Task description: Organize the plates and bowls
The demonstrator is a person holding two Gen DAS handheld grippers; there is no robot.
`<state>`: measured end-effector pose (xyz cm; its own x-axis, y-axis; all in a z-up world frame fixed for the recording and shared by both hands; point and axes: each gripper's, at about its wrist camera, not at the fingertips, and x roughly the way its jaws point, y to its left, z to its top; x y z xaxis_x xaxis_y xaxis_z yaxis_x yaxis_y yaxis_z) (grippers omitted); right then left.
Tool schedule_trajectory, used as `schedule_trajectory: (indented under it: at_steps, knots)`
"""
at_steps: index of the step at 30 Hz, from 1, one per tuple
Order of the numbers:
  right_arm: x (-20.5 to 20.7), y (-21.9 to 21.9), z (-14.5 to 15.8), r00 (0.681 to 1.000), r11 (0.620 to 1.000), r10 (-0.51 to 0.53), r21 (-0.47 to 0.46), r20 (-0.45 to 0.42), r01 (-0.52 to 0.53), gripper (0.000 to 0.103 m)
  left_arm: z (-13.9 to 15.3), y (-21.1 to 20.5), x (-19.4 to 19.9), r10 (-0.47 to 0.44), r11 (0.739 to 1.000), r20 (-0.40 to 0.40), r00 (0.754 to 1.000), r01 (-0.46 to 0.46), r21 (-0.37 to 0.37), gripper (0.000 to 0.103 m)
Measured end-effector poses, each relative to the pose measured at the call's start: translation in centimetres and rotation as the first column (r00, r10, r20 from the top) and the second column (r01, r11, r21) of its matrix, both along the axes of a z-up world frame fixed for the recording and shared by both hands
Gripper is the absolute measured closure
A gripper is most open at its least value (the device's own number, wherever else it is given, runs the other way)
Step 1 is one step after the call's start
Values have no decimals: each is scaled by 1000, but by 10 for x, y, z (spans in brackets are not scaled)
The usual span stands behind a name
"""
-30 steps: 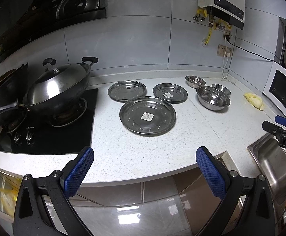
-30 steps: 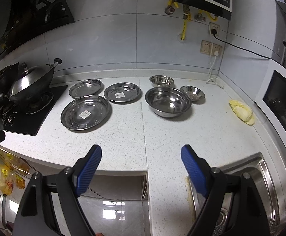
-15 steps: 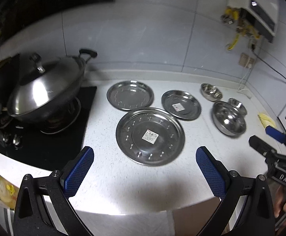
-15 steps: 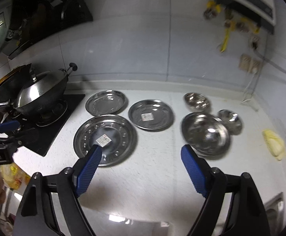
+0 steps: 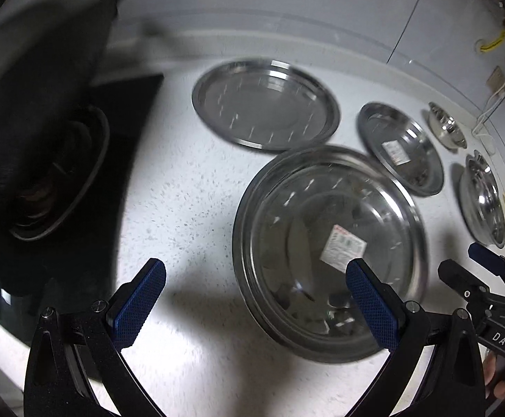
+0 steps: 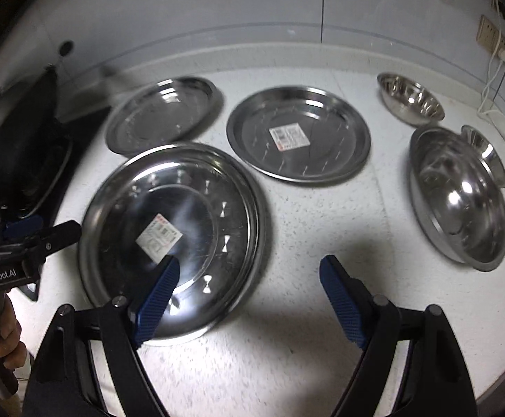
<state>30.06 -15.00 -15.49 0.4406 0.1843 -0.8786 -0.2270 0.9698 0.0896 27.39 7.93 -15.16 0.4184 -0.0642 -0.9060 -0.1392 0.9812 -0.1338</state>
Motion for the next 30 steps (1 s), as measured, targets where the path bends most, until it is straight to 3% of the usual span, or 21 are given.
schedule_trajectory:
  at_steps: [7,11,13,17,21,23,24,25,26,28,30]
  knots:
    - [18,15,-28,997,999,-32,-37,-66,29,21,-28,9,19,-27,998,-62,998,23,-53,1]
    - [25,17,-35,993,999,-54,-11,-105,53,22,-41,12,30,-41,992,-117,992,26,-125,1]
    - [26,17,-36,992,998,-56,-2,-112,56,24,-39,12,34,-47,992,-112,993,34,-119,2]
    - [27,15,-38,989,998,-42,42,-141,48,57,-36,15,41,-59,985,-115,992,39,-169,2]
    - [28,15,-40,990,998,-42,31,-134,47,75,-34,24,46,-66,965,-121,991,32,-262,3]
    - [29,11,-41,990,998,-53,29,-132,57,90,-31,27,46,-64,954,-113,992,27,-299,15]
    - [29,9,-40,990,998,-55,32,-132,59,92,-30,29,46,-73,948,-107,992,36,-315,39]
    - [29,8,-40,990,998,-62,25,-126,65,92,-30,30,47,-63,953,-111,992,27,-303,54]
    - [29,6,-40,990,997,-67,22,-120,70,91,-30,35,45,-40,955,-113,993,5,-298,62]
    - [30,2,-39,990,996,-84,23,-111,87,92,-34,47,43,-10,944,-124,992,-31,-327,90]
    - [31,-4,-39,990,994,-94,53,-108,100,93,-40,60,40,12,926,-141,990,-64,-373,98]
